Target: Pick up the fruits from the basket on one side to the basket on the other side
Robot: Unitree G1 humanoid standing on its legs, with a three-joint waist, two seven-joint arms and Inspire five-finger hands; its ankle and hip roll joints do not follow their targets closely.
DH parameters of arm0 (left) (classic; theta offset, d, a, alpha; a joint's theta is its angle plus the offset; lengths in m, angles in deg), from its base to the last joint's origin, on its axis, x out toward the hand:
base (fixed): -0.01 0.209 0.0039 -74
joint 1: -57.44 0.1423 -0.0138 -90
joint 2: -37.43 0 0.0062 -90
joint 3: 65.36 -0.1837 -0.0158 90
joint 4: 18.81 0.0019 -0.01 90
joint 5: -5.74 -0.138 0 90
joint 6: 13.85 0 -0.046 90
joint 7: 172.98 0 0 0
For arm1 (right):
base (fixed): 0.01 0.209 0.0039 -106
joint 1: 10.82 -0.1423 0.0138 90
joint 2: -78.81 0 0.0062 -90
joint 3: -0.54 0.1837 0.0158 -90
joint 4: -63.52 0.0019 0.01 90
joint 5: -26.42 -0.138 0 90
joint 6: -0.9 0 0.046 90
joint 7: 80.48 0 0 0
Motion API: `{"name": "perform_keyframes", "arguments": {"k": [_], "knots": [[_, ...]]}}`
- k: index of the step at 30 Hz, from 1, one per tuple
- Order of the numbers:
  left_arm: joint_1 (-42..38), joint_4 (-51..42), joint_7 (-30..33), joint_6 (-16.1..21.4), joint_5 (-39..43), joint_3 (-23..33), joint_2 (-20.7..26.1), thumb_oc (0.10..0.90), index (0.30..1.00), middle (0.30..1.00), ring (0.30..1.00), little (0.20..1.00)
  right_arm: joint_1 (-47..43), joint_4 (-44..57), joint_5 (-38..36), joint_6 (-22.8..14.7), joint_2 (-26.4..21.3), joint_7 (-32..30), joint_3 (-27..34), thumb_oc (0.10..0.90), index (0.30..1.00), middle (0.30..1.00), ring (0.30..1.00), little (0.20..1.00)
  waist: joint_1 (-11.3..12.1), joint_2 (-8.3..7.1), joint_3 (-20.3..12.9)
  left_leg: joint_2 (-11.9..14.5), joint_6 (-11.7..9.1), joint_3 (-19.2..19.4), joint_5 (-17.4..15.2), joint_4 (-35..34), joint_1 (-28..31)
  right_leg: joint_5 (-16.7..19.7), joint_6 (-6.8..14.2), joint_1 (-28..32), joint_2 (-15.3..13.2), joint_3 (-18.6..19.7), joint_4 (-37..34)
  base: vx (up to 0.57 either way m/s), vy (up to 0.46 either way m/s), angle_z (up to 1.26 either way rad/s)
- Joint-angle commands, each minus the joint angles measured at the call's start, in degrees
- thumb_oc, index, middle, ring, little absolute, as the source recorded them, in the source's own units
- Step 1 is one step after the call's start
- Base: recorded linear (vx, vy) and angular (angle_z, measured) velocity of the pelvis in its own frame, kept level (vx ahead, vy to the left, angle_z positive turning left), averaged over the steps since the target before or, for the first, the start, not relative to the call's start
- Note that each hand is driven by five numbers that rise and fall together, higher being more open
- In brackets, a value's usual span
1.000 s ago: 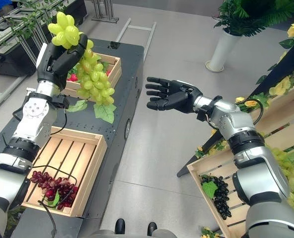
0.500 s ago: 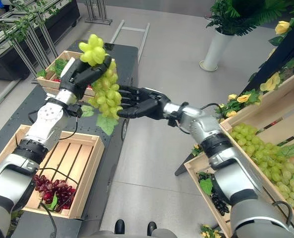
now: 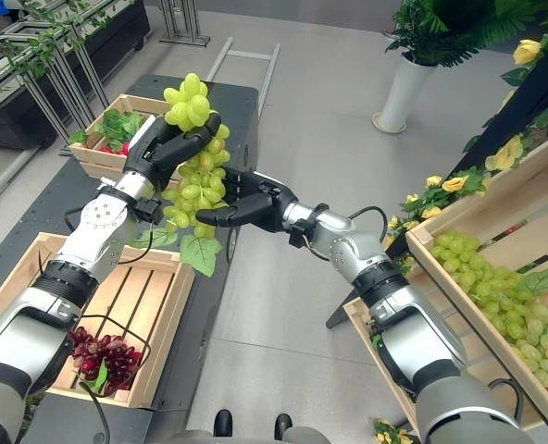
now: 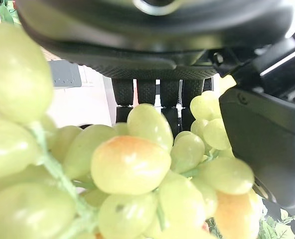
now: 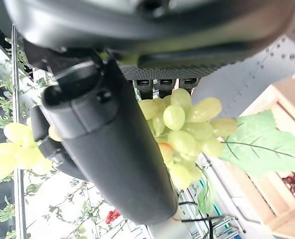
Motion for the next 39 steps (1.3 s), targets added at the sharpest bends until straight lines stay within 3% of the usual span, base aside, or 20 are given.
{"name": "perform_keyframes", "arguments": {"k": [1,6,13,14,15,31,32,33,39], "knots": [[-5.4,0.4,-0.4,4.7,1.8,0.3,-3.3,0.4,0.3,0.3,0.3,0.3,0.7,2.9,-7.6,-8.8,3.9,-0.4,0.5,0.8,0.9,0.9,0.9,0.9,1.2,2.46,-11.7,-0.7,-2.6,0.1,-4.8,0.0,-1.4,0.6,-0.8,-2.3,0.9,-0.5,0.1,0.0,0.0,0.0],[-5.1,1.1,0.1,3.7,0.9,0.1,-4.0,0.4,0.3,0.3,0.3,0.3,0.3,4.7,-11.6,-12.0,5.9,-2.0,1.9,0.8,0.9,0.9,0.9,0.9,1.3,2.64,-11.7,-0.7,-2.6,0.0,-5.0,0.0,-1.2,0.4,-0.8,-2.1,0.9,-0.6,0.1,0.0,0.0,0.0],[-4.6,3.2,-2.0,4.1,3.3,0.8,-6.8,0.4,0.3,0.3,0.3,0.3,0.6,4.4,-13.3,-12.5,8.9,-2.0,3.0,0.8,0.9,0.9,0.9,0.9,1.1,2.79,-11.9,-0.5,-2.6,0.1,-5.1,0.0,-1.2,0.4,-0.8,-2.2,1.0,-0.3,0.1,0.0,0.0,0.0],[-4.6,3.2,-2.0,4.2,3.3,0.8,-6.8,0.4,0.3,0.3,0.3,0.3,0.6,4.4,-13.3,-12.6,9.0,-2.0,3.0,0.742,0.813,0.813,0.813,0.813,1.1,2.8,-12.0,-0.4,-2.6,0.2,-5.1,0.0,-1.2,0.4,-0.8,-2.2,1.0,-0.3,0.1,0.0,0.0,0.0],[-4.6,3.1,-2.1,4.4,3.2,0.8,-7.2,0.4,0.3,0.3,0.3,0.3,0.7,4.3,-13.7,-13.2,9.3,-2.1,3.0,0.4,0.3,0.3,0.3,0.3,1.1,2.82,-12.0,-0.4,-2.6,0.2,-5.1,0.0,-1.2,0.4,-0.8,-2.2,1.0,-0.4,0.1,0.0,0.0,0.0],[-4.6,5.5,1.2,4.3,0.7,1.8,-7.1,0.406,0.309,0.309,0.309,0.309,1.4,2.4,-17.2,-15.1,10.0,-2.0,4.9,0.4,0.3,0.3,0.3,0.3,0.9,3.01,-12.1,-0.1,-2.7,0.5,-5.1,0.0,-1.3,0.3,-0.8,-2.3,1.1,-0.2,0.1,0.0,-0.001,-0.01],[-4.5,6.1,1.4,3.9,0.5,2.1,-7.1,0.557,0.535,0.535,0.535,0.535,1.6,2.4,-18.1,-14.9,10.0,-2.1,5.2,0.4,0.3,0.3,0.3,0.3,0.9,3.03,-12.2,-0.1,-2.7,0.6,-5.1,0.0,-1.2,0.3,-0.8,-2.3,1.1,-0.2,0.1,0.0,0.0,0.0],[-4.5,6.3,1.6,3.5,0.4,2.2,-7.0,0.8,0.9,0.9,0.9,0.9,1.7,2.3,-18.6,-14.8,10.0,-2.2,5.4,0.4,0.3,0.3,0.3,0.3,0.9,3.04,-12.2,-0.1,-2.7,0.6,-5.1,0.0,-1.2,0.3,-0.8,-2.3,1.1,-0.2,0.1,0.0,0.0,0.0],[-4.2,9.2,3.7,2.5,-0.3,3.6,-6.5,0.8,0.9,0.9,0.9,0.9,2.1,1.2,-18.6,-14.8,9.8,-1.5,6.0,0.4,0.3,0.3,0.3,0.3,0.6,3.07,-12.2,0.1,-2.8,1.0,-5.1,0.0,-1.3,0.3,-0.7,-2.4,1.1,-0.1,0.1,0.0,0.0,0.0]]}}
